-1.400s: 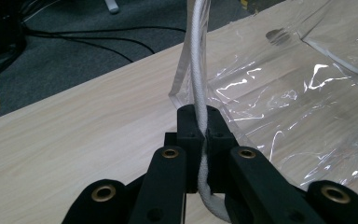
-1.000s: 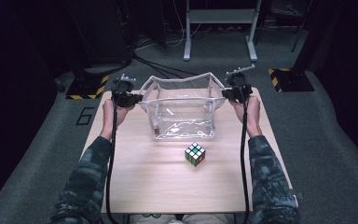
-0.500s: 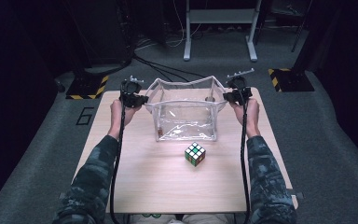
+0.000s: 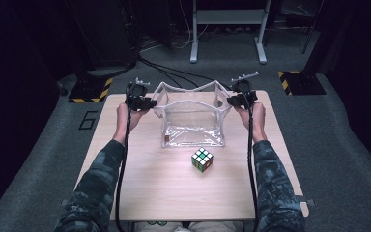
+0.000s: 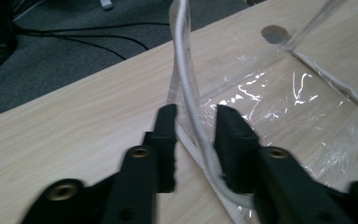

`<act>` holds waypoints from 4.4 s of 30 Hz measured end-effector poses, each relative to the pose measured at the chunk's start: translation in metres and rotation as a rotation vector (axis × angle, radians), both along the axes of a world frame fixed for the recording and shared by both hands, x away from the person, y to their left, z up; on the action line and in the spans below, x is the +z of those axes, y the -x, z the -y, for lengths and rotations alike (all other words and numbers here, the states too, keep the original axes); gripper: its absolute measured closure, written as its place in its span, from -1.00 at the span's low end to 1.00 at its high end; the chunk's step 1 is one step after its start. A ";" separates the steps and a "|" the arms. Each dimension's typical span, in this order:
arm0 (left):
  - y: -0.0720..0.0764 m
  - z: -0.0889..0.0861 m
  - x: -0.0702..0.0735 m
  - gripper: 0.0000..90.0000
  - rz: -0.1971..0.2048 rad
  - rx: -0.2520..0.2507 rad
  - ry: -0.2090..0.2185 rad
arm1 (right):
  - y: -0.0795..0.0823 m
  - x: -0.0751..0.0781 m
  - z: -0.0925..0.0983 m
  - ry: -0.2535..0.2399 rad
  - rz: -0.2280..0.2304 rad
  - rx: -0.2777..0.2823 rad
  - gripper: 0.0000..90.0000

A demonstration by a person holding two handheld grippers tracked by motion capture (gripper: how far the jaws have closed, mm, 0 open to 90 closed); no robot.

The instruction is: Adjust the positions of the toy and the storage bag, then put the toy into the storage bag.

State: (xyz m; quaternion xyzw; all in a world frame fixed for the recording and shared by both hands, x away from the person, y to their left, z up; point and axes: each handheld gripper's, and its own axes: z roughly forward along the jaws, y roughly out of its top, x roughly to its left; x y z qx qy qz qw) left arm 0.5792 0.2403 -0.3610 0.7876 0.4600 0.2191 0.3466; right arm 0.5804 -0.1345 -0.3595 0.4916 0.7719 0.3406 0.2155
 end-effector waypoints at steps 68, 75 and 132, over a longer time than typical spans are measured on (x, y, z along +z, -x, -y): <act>0.123 -0.067 -0.119 -1.00 -0.090 -0.125 0.025 | 0.152 -0.115 0.032 -0.050 0.017 0.103 -0.86; 0.136 -0.071 -0.142 -1.00 -0.089 -0.115 0.009 | 0.159 -0.142 0.030 -0.050 -0.030 0.103 -0.88; 0.151 -0.067 -0.170 -1.00 -0.064 0.032 0.000 | 0.173 -0.170 0.032 0.022 -0.014 0.028 -0.95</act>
